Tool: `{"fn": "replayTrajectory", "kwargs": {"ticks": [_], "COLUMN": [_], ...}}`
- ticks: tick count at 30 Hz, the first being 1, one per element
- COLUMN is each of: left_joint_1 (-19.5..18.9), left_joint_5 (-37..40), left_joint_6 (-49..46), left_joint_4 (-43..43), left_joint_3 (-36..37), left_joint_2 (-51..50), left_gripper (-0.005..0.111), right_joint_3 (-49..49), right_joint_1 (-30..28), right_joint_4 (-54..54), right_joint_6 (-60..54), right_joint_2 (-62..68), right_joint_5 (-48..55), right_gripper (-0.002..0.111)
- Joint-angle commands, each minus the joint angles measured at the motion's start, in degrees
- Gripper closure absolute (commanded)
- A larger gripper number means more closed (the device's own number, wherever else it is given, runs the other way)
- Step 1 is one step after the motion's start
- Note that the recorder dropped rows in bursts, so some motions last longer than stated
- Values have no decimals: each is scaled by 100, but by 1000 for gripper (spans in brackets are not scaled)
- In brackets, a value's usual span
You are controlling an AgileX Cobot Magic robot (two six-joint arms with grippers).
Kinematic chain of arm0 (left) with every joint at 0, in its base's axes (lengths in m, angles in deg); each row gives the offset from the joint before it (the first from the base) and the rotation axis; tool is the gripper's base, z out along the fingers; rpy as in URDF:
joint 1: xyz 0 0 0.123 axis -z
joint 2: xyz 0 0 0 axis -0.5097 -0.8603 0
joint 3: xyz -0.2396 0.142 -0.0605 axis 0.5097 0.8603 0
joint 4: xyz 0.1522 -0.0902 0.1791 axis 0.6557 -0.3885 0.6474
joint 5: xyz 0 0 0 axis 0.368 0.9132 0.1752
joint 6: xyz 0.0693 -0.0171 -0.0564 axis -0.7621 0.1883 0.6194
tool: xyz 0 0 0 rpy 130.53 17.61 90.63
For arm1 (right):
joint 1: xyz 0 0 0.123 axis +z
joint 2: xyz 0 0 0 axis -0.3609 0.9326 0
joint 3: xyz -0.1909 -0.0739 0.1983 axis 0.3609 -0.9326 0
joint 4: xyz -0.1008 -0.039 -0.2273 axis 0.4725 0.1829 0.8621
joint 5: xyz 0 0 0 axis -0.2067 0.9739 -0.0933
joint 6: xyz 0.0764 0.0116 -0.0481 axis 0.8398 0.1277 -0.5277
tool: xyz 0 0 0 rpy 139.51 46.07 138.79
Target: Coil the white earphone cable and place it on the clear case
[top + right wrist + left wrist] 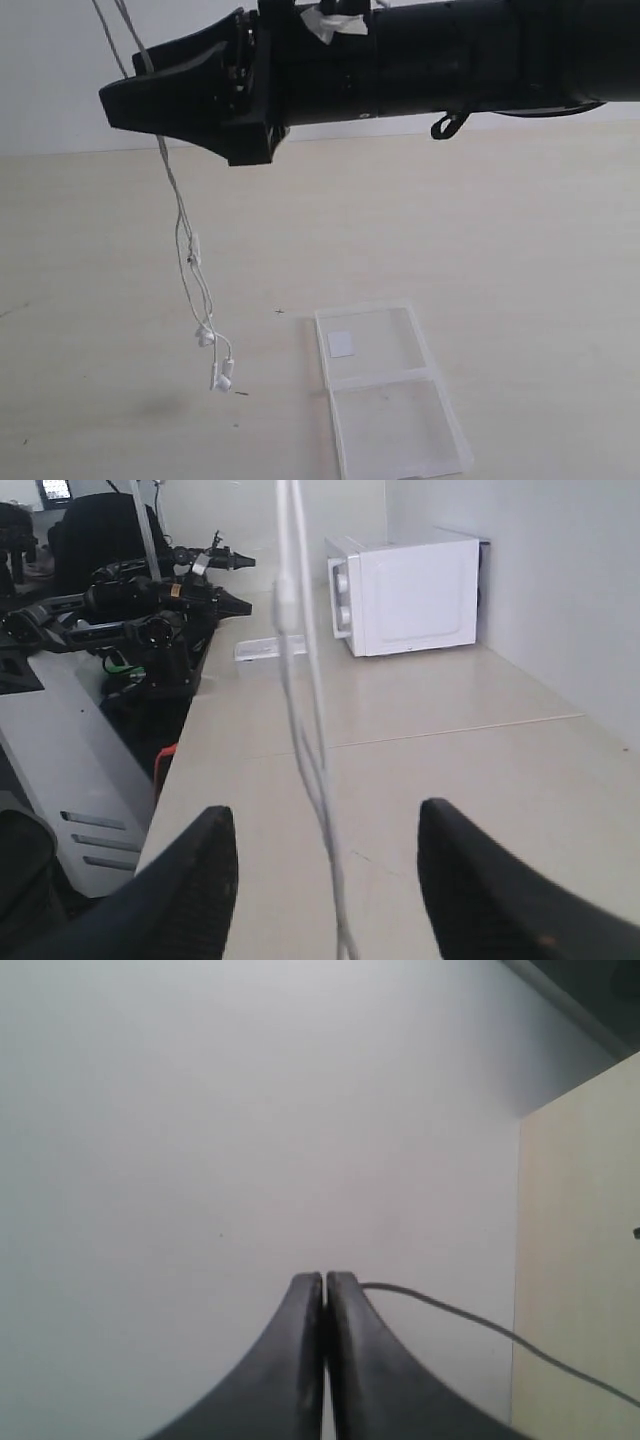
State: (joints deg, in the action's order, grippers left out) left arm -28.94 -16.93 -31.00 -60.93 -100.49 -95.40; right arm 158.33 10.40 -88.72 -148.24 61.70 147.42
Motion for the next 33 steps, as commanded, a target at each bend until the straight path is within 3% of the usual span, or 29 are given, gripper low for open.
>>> {"fn": "replayTrajectory", "kwargs": {"ticks": [1, 28, 33], "left_joint_1": [27, 27, 27], "left_joint_5": [-56, -44, -33], "left_joint_6": [2, 13, 13], "left_joint_4": [-59, -60, -60], "left_joint_3": [-27, -27, -27], "left_joint_2": [26, 26, 26], "left_gripper": [107, 107, 107], "right_joint_3": [38, 38, 38], "right_joint_1": [137, 240, 240], "right_joint_4": [-61, -61, -61], "right_joint_6": [-4, 23, 23], "right_joint_2": [98, 276, 276], "right_joint_5": [-60, -154, -148], "right_gripper": [54, 60, 73]}}
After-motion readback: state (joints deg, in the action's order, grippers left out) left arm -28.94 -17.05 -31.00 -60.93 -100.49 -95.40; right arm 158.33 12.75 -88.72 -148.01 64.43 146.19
